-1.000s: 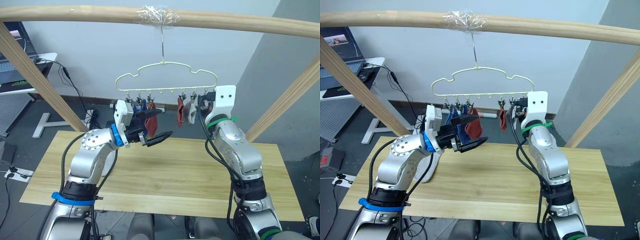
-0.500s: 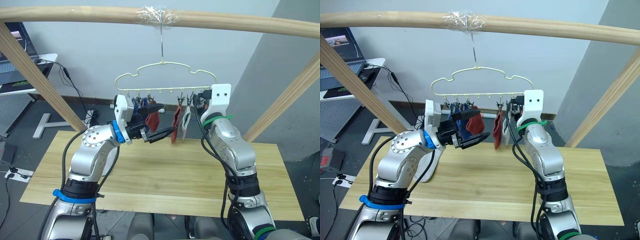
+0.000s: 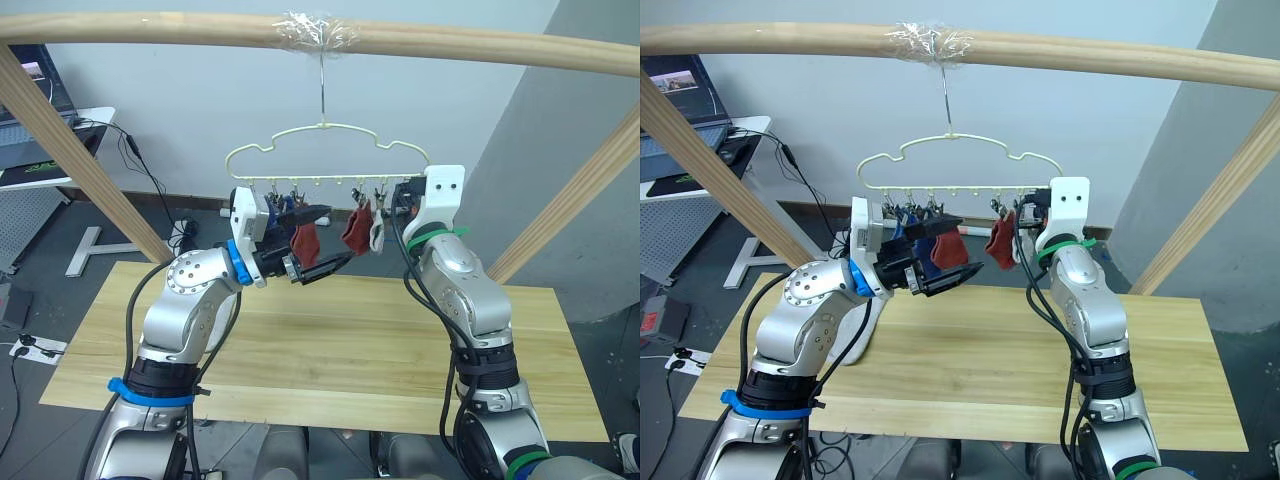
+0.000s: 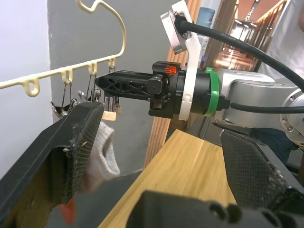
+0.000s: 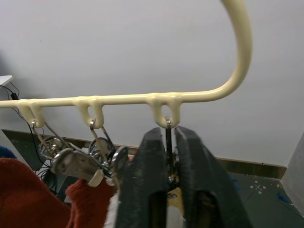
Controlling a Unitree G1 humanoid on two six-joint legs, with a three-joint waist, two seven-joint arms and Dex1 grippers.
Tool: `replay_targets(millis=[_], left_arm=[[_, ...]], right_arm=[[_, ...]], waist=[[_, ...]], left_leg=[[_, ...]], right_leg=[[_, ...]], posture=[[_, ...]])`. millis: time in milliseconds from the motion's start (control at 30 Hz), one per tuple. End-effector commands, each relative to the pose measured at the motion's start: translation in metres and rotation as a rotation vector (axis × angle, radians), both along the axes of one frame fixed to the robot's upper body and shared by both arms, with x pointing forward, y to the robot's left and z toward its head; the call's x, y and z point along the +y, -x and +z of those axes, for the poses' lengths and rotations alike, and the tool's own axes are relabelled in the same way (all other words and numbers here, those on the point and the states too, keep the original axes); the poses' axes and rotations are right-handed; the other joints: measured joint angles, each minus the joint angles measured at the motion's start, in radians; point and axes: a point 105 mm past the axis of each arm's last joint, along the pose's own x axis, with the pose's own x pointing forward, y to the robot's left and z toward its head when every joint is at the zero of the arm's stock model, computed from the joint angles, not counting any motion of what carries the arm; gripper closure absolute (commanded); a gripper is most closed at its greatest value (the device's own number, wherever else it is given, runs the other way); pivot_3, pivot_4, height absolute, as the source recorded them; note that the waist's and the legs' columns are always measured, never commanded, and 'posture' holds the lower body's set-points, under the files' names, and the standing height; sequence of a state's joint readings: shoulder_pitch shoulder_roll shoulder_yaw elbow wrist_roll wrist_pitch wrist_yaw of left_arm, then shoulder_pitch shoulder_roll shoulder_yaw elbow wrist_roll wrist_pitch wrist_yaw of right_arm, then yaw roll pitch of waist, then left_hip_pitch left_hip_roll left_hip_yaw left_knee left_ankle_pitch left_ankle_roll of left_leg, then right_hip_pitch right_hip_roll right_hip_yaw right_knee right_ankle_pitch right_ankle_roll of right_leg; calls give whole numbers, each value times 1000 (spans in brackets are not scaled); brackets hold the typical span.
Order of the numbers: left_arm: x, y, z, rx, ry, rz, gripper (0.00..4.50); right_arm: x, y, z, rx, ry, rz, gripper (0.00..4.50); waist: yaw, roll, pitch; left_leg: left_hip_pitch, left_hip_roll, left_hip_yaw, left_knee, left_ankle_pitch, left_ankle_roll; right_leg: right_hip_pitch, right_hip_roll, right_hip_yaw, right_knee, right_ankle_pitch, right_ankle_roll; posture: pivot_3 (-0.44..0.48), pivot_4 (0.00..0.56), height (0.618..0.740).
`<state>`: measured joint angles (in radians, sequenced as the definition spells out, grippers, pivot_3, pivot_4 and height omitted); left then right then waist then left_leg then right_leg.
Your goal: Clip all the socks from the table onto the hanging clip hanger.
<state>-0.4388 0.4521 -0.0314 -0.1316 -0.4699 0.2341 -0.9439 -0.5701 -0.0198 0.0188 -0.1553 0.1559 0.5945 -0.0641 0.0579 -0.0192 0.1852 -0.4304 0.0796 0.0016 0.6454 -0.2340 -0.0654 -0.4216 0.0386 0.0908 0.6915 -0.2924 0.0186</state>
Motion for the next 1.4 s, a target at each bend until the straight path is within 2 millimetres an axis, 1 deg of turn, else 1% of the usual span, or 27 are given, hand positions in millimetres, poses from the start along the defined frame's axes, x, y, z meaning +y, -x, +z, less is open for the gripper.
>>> replay_targets(millis=[33, 67, 100, 167, 267, 367, 433, 533, 567, 633, 700, 800, 867, 933, 1067, 1167, 1267, 1300, 1400], left_arm=[[0, 1, 7, -14, 23, 22, 0], [5, -5, -1, 18, 19, 73, 0], [15, -14, -14, 51, -7, 159, 0], [42, -28, -47, 126, -87, 329, 0], [85, -39, -89, 247, -174, 529, 0], [124, -42, -123, 281, -299, 664, 0], [145, -45, -136, 291, -362, 734, 0], [164, -54, -143, 298, -393, 830, 0], [168, -57, -145, 298, -399, 857, 0], [175, -61, -155, 317, -461, 899, 0], [179, -64, -166, 377, -475, 930, 0], [186, -66, -176, 443, -492, 977, 0], [194, -62, -187, 518, -524, 1003, 0], [197, -54, -199, 609, -524, 1000, 0], [200, -42, -214, 769, -458, 1017, 0], [200, -35, -220, 823, -440, 1005, 567], [198, -32, -221, 842, -421, 1000, 1437], [196, -31, -221, 847, -414, 992, 1790], [190, -28, -223, 865, -398, 970, 2691]], right_arm=[[-9, 4, 15, -63, 2, -9, 4490], [-13, 5, 16, -64, 12, -4, 4490], [-15, 7, 16, -57, 19, 9, 4490], [-17, 10, 12, -13, 46, 62, 4490], [-14, 16, 12, 34, 71, 147, 4490], [-13, 22, 14, 66, 61, 191, 4490], [-14, 26, 12, 90, 60, 208, 4490], [-16, 28, 11, 115, 67, 221, 4490], [-17, 29, 10, 121, 66, 223, 4490], [-17, 29, 10, 132, 64, 223, 4490], [-18, 27, 11, 141, 54, 216, 4490], [-19, 25, 14, 148, 46, 209, 4490], [-21, 25, 15, 154, 44, 203, 4490], [-23, 25, 15, 159, 46, 194, 4490], [-27, 26, 15, 166, 52, 186, 4490], [-28, 27, 14, 170, 56, 183, 4500], [-28, 27, 14, 171, 61, 183, 4500], [-28, 27, 14, 171, 62, 183, 4500], [-30, 27, 15, 170, 67, 183, 4500]], waist=[[0, 0, 0], [0, 0, 0], [-1, 0, 0], [-1, 0, 0], [-4, 0, 0], [-4, 1, 1], [-3, 1, 1], [10, 0, 2], [16, 0, 3], [20, 0, 3], [21, 0, 3], [20, -1, 3], [20, -1, 3], [19, -1, 3], [16, -1, 3], [14, -1, 3], [11, -1, 3], [11, 0, 3], [11, 1, 2]], left_leg=[[0, 0, 0, 0, 0, 0], [0, 0, 0, 0, 0, 0], [0, 0, 0, 0, 0, 0], [1, 0, 0, 0, 0, 0], [2, 0, 0, 0, 0, 0], [2, 0, 0, -1, 0, 0], [2, 0, 0, -1, 0, 0], [2, 0, 0, 0, 0, 0], [2, 0, 0, 0, 0, 0], [2, -1, 0, 0, 0, 0], [2, -1, 0, 0, 0, 0], [2, -1, 0, -1, 0, 0], [2, 0, 0, -1, 0, 0], [2, 0, 0, -1, 0, 0], [3, 0, 0, -1, 0, 0], [4, 0, 1, -1, 0, 0], [6, 0, 1, -1, 0, 0], [6, 0, 1, -1, 0, 0], [6, 0, 1, -1, 0, 0]], right_leg=[[0, 0, 0, 0, 0, 0], [0, 0, 0, 0, 0, 0], [0, 0, 0, 0, 0, 0], [0, 0, 1, 0, 0, 0], [0, 0, 1, 1, 0, 0], [0, 1, 0, 2, -1, -1], [0, 1, 0, 2, -1, -2], [0, 0, -1, 2, -1, -2], [0, 0, -1, 2, -1, -1], [0, 0, -1, 2, -1, -1], [0, 0, -1, 2, -1, -1], [0, 0, -1, 2, -1, -1], [0, 0, -1, 2, -1, -1], [0, 0, -1, 2, -1, -1], [0, 0, -1, 4, -1, -1], [1, 0, -1, 5, -1, -1], [2, 0, -1, 6, -1, -1], [2, 0, -1, 6, -1, -1], [2, 0, 0, 6, -1, -1]], posture=[[221, 198, 740], [221, 198, 740], [218, 198, 740], [218, 198, 740], [193, 204, 740], [194, 208, 740], [197, 209, 740], [210, 213, 740], [212, 214, 740], [215, 216, 740], [216, 217, 740], [208, 218, 740], [205, 218, 740], [205, 218, 740], [197, 214, 740], [197, 209, 740], [197, 209, 740], [201, 201, 740], [201, 201, 740]])
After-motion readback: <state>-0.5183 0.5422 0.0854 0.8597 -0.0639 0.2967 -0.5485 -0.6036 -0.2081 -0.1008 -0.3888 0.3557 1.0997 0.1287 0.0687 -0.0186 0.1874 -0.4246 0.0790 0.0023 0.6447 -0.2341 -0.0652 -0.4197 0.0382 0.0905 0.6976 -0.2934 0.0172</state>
